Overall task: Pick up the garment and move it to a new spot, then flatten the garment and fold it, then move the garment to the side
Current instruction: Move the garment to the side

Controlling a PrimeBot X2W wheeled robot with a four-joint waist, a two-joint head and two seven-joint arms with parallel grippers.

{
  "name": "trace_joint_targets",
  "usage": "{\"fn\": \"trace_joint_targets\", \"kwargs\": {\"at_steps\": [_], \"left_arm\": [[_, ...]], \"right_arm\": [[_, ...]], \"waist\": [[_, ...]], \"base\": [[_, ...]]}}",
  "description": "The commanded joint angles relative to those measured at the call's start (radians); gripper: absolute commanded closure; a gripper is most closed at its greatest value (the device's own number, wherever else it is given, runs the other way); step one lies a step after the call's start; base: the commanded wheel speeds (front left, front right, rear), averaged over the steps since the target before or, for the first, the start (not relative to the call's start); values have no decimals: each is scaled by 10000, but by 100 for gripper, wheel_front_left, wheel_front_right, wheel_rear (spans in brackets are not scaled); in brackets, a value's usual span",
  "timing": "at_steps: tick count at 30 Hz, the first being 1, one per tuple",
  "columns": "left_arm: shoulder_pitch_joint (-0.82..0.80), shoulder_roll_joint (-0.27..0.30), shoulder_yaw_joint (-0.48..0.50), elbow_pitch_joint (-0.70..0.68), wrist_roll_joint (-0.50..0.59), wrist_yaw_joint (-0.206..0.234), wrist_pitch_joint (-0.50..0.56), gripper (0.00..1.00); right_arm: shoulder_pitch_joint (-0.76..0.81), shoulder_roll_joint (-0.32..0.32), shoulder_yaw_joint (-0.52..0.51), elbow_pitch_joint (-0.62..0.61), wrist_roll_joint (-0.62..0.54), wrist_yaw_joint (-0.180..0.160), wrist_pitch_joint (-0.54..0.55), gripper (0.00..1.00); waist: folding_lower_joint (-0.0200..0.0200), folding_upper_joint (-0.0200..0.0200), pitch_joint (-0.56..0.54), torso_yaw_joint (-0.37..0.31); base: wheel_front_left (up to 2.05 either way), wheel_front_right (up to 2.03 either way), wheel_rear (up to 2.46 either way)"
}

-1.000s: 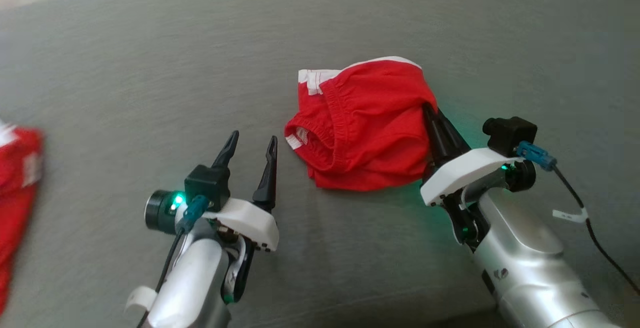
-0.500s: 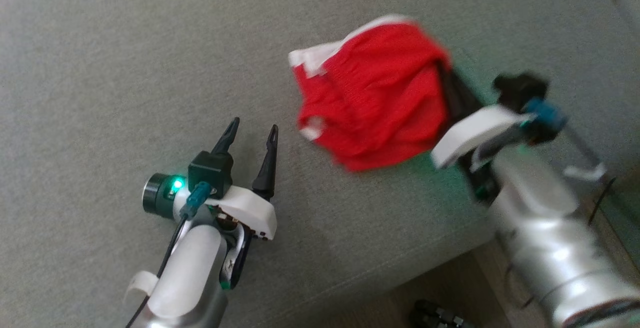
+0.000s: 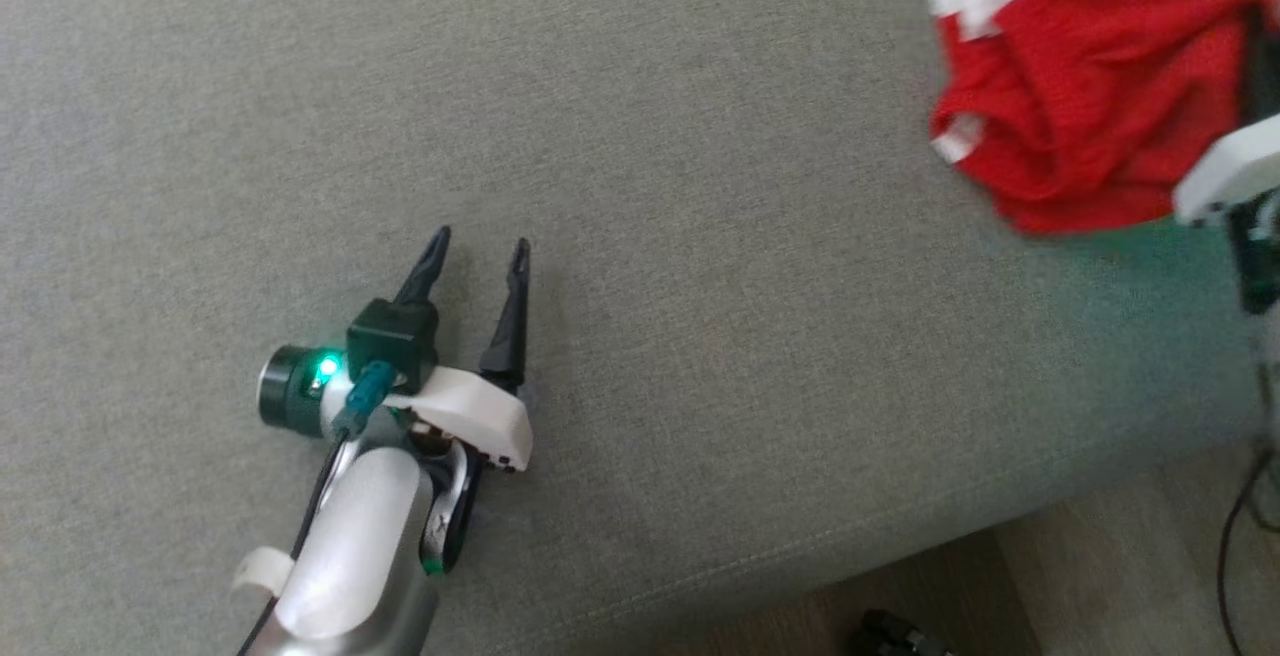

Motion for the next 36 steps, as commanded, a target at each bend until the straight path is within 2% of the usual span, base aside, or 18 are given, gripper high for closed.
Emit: {"fn": "trace_joint_targets", "kwargs": {"at_steps": [1,5,6,7,8,13,16,19,23,27,32,36], "left_arm": [[63,76,389,-350,95,-16,-59,0],[198,76,622,-371,165,-64,-59,0],[217,76,664,-380,173,-71,-59,0],[230,76,698,-386,185,-82,-59,0],[237,76,730,-388,195,-92,-59,0],[240,76,774,-395,195,-106,-59,0],[316,76,814,-504,97,-53,-59,0],[469,76,952,-624,1,55,-59,0],[751,76,1148,-741,-117,238,-59,0],[1092,76,1318,-870,-164,403,-59,0],[1558,76,1558,-978,-226,505,-59,0],[2015,76,1867,-1081,-166,631,-59,0]], "right_arm": [[-200,-363,-152,-246,-227,71,-109,100],[-145,-368,-588,-397,-613,71,-109,100],[-127,-231,-657,-498,-539,71,-109,85],[-86,-108,-616,-561,-502,71,-109,20],[-61,-15,-664,-486,-405,71,-109,0],[-4,112,-725,-909,-514,71,-109,0],[219,392,-1085,-2101,-795,71,-109,0],[597,989,-978,-3204,-840,71,-109,0],[1420,1798,-225,-4266,-716,71,-109,0],[2373,2282,462,-4625,-427,71,-109,0],[3598,2662,450,-4608,125,71,-109,0],[4344,2778,533,-4601,180,71,-109,0]], "waist": [[0,0,-8,25],[0,0,-36,15],[0,0,-45,15],[0,0,-55,19],[0,0,-66,22],[0,0,-136,109],[0,0,-321,290],[0,0,-579,468],[0,0,-1027,902],[0,0,-1482,1477],[0,0,-1982,2234],[0,0,-2292,2582]], "base": [[0,0,0],[0,0,0],[0,0,0],[0,0,0],[0,0,0],[0,0,0],[0,0,0],[0,0,0],[0,0,0],[0,0,0],[0,0,0],[0,0,0]]}}
